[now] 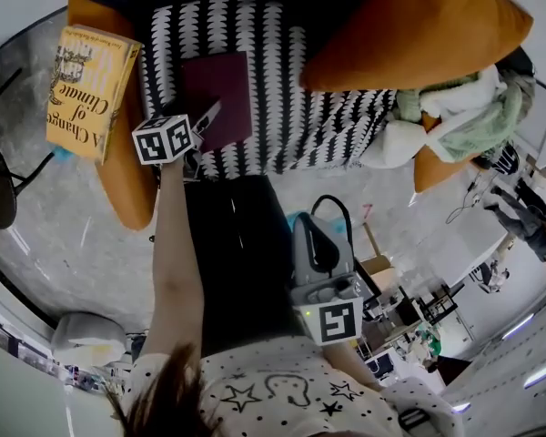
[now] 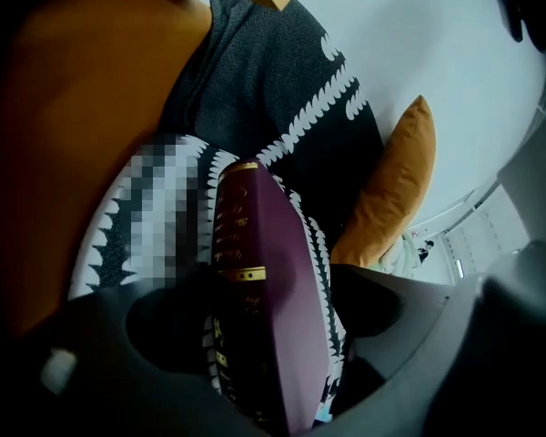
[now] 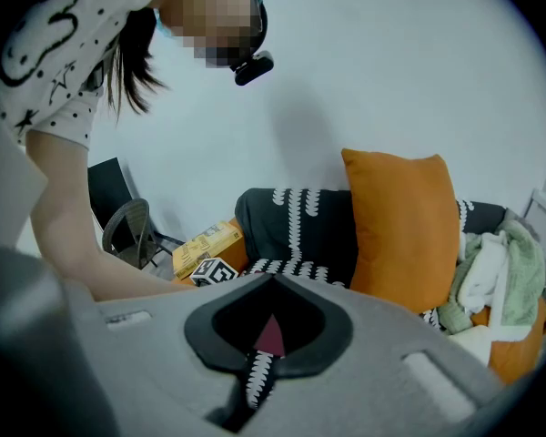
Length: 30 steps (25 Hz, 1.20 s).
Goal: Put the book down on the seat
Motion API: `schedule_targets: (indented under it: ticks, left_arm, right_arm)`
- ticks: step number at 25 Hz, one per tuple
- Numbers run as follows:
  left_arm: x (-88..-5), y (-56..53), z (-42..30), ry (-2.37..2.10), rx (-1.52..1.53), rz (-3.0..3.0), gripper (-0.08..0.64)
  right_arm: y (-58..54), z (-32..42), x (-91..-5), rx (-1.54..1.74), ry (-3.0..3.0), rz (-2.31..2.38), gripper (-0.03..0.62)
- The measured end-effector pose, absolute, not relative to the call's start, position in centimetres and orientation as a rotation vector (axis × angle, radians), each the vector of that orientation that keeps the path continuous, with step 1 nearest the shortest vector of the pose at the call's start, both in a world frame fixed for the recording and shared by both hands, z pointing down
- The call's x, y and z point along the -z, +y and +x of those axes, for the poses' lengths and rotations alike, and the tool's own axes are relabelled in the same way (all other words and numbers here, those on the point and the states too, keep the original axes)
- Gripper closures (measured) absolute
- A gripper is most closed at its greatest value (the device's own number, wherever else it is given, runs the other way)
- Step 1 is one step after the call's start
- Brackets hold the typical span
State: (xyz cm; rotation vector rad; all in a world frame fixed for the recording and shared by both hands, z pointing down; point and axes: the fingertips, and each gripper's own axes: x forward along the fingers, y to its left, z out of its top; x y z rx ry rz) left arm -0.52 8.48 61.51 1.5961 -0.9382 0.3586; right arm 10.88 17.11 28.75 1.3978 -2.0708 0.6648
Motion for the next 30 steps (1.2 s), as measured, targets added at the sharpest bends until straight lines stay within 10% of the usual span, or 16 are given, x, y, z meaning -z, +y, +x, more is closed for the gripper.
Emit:
schedule_targets:
  ticks: [14, 23, 30]
  left_arm:
    - [-59.7, 7.7, -3.6, -0.996, -0.335, 1.612, 0.161]
    - [-59.2, 8.8, -4.2, -1.109, -0.345, 1.642, 0.528]
    - [-58.7, 8.6, -5.2, -1.148, -0.364, 1.658, 0.558]
  right_arm:
    - [16.6, 8.9, -27.5, -0.645, -2.103, 1.403, 0.591]
    - [17.7, 9.1, -27.7, -0.629, -2.117, 1.397, 0.591]
    - [17.6, 8.7, -27.6, -0.623, -2.114, 1.396, 0.591]
